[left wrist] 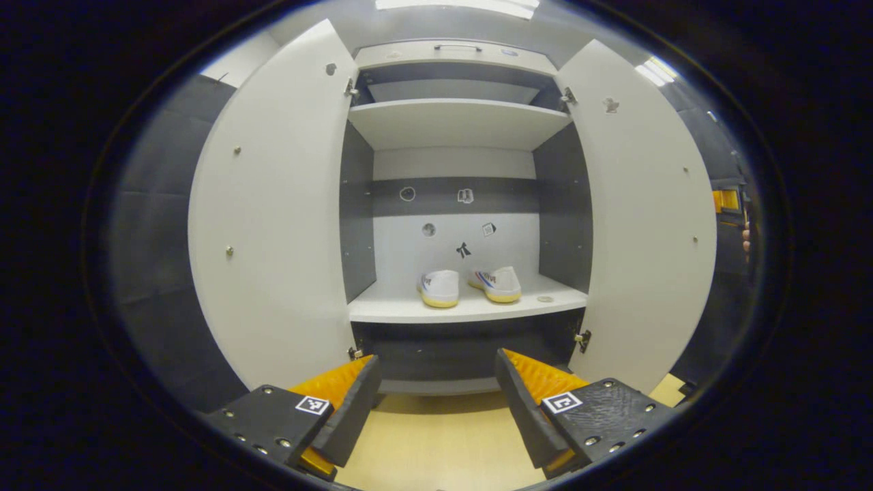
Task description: Grab one shoe with the right hand and put it into the shoe cabinet, grab the other shoe with the left hand and put it into the shoe cabinet; then close the right door with the right hand and the left door with the left hand.
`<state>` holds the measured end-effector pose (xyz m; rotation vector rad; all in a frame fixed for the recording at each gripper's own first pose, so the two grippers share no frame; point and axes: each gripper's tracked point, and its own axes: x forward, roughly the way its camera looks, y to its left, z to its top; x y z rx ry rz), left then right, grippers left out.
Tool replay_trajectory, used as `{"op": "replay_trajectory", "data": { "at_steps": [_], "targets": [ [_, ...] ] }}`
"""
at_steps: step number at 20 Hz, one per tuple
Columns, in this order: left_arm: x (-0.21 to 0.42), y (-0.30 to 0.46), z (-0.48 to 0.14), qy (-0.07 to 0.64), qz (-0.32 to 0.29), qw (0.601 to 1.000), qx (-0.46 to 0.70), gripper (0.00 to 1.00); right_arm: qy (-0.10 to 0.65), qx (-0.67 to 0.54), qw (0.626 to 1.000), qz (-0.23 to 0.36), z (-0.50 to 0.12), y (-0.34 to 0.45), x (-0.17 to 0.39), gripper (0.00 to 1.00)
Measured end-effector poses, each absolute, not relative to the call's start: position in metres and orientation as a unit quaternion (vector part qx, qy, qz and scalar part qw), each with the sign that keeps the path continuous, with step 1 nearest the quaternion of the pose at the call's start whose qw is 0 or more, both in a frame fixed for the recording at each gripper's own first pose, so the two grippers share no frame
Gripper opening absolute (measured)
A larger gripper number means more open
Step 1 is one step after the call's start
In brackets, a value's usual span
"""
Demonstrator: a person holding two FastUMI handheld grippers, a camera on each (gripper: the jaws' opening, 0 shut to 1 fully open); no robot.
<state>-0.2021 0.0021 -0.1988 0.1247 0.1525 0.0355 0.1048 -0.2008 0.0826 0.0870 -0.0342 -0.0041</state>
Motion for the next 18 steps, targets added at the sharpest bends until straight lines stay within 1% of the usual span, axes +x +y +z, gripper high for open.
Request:
{"op": "replay_trajectory", "data": {
  "at_steps": [6, 9, 12, 18],
  "targets": [
    [-0.201, -0.011, -0.213, 0.093, -0.007, 0.995, 0.043, 0.96, -0.022, 0.02, 0.999, -0.015, 0.088, -0.195, 0.102, 0.98],
    [-0.202, -0.009, -0.212, 0.091, -0.003, 0.995, 0.043, 0.96, -0.023, 0.007, 0.999, -0.025, 0.088, -0.19, 0.099, 0.98],
    [-0.207, -0.002, -0.214, 0.092, 0.003, 0.995, 0.039, 0.96, -0.015, 0.02, 1.0, -0.005, 0.083, -0.171, 0.098, 0.98],
    [-0.219, 0.02, -0.209, 0.087, 0.026, 0.995, 0.047, 0.96, -0.009, 0.038, 0.997, 0.067, 0.079, -0.105, 0.102, 0.98]
  ]
}}
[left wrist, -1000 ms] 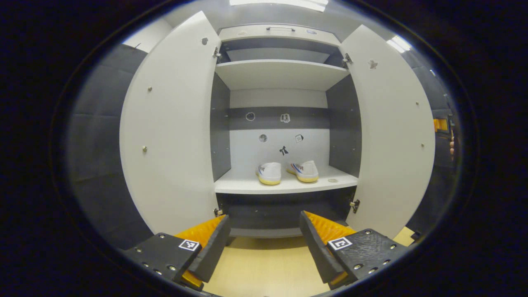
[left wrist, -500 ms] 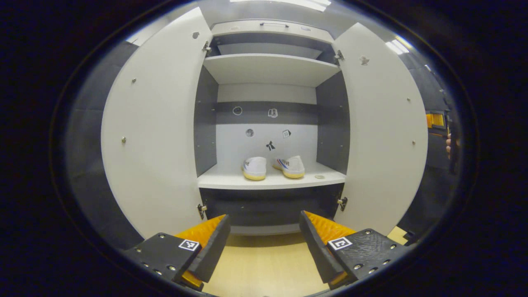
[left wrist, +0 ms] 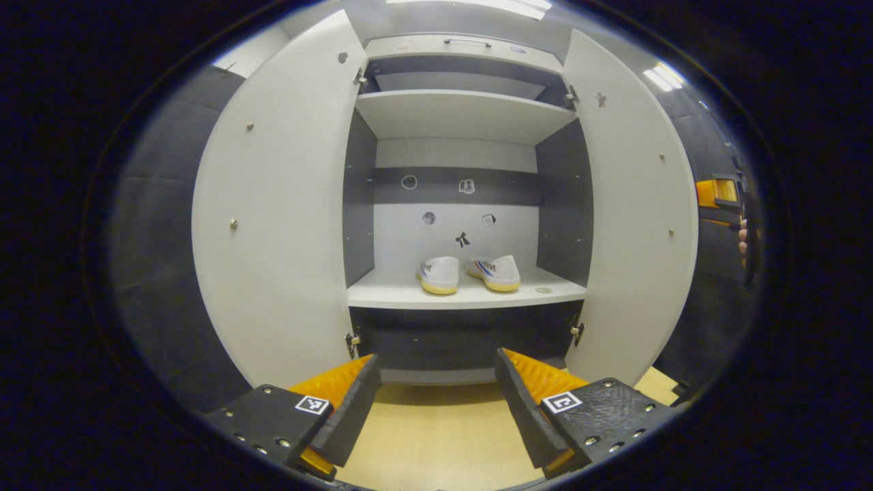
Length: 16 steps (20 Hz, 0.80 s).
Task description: Grab one shoe with the right hand and put it into the shoe cabinet, grab the other shoe with the left hand and put it into the shoe cabinet; then close the right door with the right hand and the left door with the left hand.
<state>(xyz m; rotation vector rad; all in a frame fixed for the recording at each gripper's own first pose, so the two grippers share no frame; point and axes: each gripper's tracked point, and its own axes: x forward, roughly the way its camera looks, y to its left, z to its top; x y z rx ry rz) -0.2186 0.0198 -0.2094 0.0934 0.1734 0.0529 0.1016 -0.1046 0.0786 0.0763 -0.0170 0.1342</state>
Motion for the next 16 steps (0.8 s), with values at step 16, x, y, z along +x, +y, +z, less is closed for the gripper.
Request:
{"op": "replay_trajectory", "data": {
  "at_steps": [16],
  "targets": [
    [-0.308, 0.151, -0.176, 0.069, 0.176, 0.981, 0.037, 0.96, 0.0, 0.039, 0.995, 0.095, 0.057, -0.046, 0.141, 0.98]
  ]
}}
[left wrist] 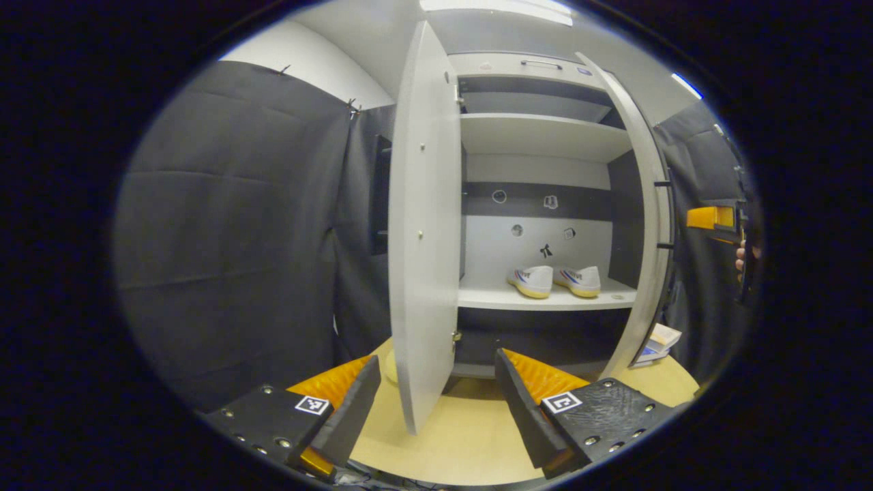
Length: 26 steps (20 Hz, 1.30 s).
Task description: Grab one shoe with the right hand and put it into the shoe cabinet, grab the other shoe with the left hand and put it into the shoe cabinet; then close the right door with the right hand and the left door with the left hand.
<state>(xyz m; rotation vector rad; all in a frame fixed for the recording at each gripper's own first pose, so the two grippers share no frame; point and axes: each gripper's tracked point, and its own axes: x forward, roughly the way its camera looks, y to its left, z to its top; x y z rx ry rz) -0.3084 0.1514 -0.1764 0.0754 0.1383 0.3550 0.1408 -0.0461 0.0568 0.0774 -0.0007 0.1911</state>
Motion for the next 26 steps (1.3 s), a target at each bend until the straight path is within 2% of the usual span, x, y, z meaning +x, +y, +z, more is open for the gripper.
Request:
{"op": "replay_trajectory", "data": {
  "at_steps": [6, 10, 15, 20, 26],
  "targets": [
    [-0.321, 0.222, -0.118, 0.038, 0.218, 0.972, 0.08, 0.96, 0.004, 0.05, 0.998, 0.045, 0.062, -0.067, 0.149, 0.98],
    [-0.309, 0.255, -0.063, 0.012, 0.189, 0.979, 0.075, 0.97, 0.001, 0.031, 0.999, 0.018, 0.072, -0.07, 0.146, 0.98],
    [-0.285, 0.305, -0.029, -0.008, 0.166, 0.985, 0.045, 0.97, 0.002, 0.019, 1.0, -0.02, 0.078, -0.073, 0.123, 0.98],
    [-0.238, 0.323, -0.024, -0.012, 0.079, 0.997, 0.023, 0.96, 0.01, 0.01, 0.997, -0.078, 0.074, -0.086, 0.089, 0.98],
    [-0.212, 0.3, -0.004, -0.044, -0.015, 0.999, -0.008, 0.97, 0.03, 0.005, 0.993, -0.116, 0.069, -0.098, 0.067, 0.98]
  ]
}}
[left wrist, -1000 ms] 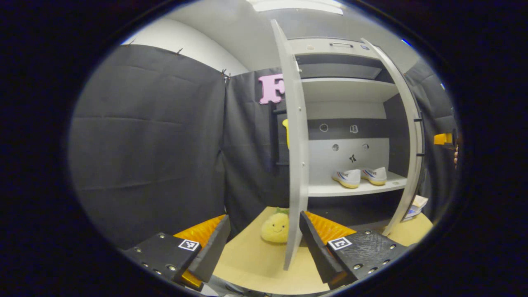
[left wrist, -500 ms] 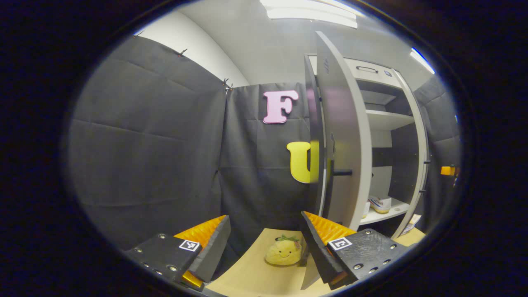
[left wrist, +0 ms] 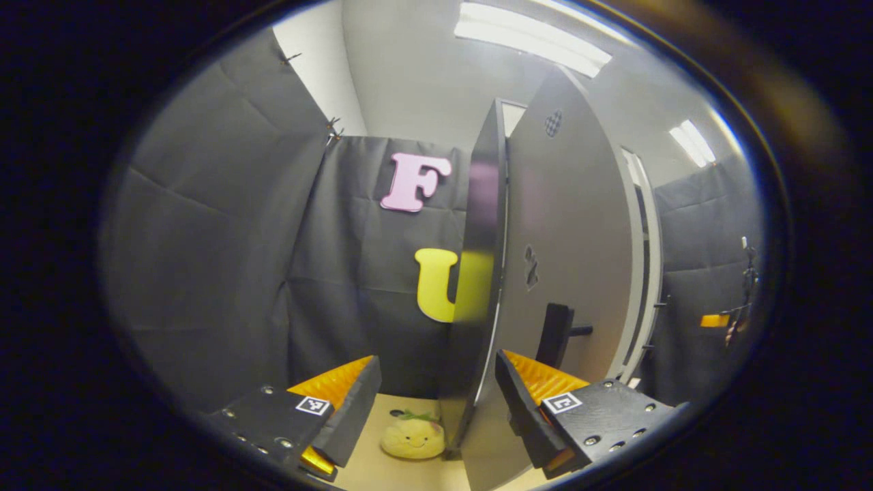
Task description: Grab one shoe with the right hand and put it into the shoe cabinet, grab the other shoe with the left hand and put it into the shoe cabinet; then close the right door with the right hand and the left door with the left hand.
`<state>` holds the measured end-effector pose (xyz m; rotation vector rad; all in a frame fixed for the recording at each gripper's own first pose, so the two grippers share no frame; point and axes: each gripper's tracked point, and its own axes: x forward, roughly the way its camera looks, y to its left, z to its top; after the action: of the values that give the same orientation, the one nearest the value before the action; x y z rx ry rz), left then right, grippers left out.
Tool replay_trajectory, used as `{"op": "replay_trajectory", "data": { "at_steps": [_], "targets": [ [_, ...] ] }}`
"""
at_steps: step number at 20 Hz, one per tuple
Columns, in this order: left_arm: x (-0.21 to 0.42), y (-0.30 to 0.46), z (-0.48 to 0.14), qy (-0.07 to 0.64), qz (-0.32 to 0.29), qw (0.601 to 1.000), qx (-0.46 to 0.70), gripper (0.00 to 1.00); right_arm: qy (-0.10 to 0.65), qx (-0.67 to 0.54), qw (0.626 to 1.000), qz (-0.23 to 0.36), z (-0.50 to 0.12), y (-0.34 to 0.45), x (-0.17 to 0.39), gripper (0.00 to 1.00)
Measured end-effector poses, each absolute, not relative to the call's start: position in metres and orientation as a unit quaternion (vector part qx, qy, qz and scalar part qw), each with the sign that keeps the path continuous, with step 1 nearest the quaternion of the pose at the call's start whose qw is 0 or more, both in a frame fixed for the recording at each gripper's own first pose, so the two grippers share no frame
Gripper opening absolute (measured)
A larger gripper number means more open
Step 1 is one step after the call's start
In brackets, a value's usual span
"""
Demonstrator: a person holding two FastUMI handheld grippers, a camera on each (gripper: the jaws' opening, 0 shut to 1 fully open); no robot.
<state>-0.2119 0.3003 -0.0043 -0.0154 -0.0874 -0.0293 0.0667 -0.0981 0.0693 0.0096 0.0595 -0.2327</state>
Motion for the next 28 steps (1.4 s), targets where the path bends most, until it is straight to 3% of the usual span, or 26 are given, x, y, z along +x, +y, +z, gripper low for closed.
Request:
{"op": "replay_trajectory", "data": {
  "at_steps": [7, 12, 23, 28],
  "targets": [
    [-0.191, 0.28, -0.005, -0.016, -0.05, 0.998, 0.032, 0.93, 0.044, 0.001, 0.992, -0.122, 0.045, -0.118, 0.068, 0.98],
    [-0.183, 0.223, -0.004, 0.004, -0.062, 0.997, 0.043, 0.93, 0.071, 0.016, 0.992, -0.1, 0.024, -0.139, 0.086, 0.98],
    [-0.147, 0.086, -0.014, -0.004, 0.002, 1.0, 0.011, 0.96, 0.08, 0.035, 0.995, -0.043, -0.002, -0.187, 0.109, 0.98],
    [-0.173, 0.055, -0.039, 0.007, 0.061, 0.998, -0.019, 0.93, 0.081, 0.031, 0.996, -0.016, -0.023, -0.197, 0.096, 0.98]
  ]
}}
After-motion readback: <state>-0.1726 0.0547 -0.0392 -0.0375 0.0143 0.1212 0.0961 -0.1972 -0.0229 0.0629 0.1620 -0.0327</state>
